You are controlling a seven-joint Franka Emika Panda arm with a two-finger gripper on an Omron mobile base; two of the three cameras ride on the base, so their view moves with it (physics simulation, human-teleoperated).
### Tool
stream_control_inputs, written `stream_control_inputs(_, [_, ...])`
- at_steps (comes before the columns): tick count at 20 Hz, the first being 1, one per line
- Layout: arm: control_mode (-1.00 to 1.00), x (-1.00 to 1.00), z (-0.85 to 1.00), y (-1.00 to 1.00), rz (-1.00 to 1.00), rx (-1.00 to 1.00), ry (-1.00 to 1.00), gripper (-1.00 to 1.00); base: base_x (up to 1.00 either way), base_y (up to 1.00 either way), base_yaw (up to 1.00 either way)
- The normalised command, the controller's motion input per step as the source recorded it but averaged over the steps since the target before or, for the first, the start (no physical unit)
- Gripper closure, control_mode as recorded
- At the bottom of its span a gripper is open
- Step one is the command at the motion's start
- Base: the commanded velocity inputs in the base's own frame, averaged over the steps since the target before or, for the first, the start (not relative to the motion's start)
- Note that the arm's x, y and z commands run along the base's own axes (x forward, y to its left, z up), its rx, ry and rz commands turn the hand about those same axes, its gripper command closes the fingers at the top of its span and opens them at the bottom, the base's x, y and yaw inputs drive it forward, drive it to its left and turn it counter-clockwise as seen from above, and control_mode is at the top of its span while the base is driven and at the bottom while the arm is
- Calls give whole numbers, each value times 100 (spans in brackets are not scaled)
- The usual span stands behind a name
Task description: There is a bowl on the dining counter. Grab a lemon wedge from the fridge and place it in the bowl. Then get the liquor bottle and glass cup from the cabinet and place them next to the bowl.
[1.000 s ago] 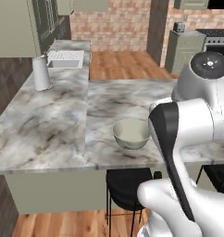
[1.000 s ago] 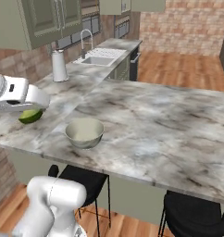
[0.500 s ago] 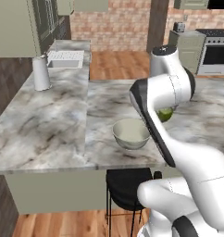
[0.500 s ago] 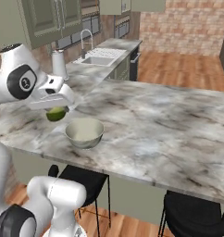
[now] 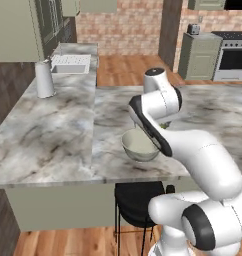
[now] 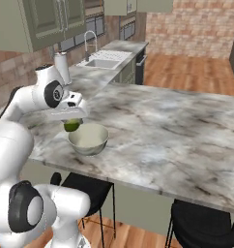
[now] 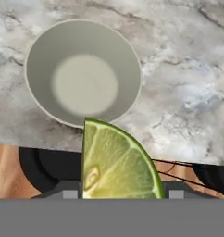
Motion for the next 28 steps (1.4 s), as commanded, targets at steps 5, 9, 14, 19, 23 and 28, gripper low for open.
stream_control_inputs(5, [-100, 100, -53, 0, 0, 9, 4, 100, 0, 0, 0])
stream_control_inputs(9, [-100, 88, -65, 1, 0, 7, 4, 100, 0, 0, 0])
stream_control_inputs(14, [-100, 90, -57, 2, 0, 4, 2, 100, 0, 0, 0])
stream_control_inputs(19, [-100, 55, -55, 5, 0, 2, 1, 100, 0, 0, 0])
stream_control_inputs(23, [-100, 8, -66, 16, -1, 1, 0, 100, 0, 0, 0])
stream_control_inputs(28, [-100, 22, -49, 18, -2, 0, 2, 100, 0, 0, 0])
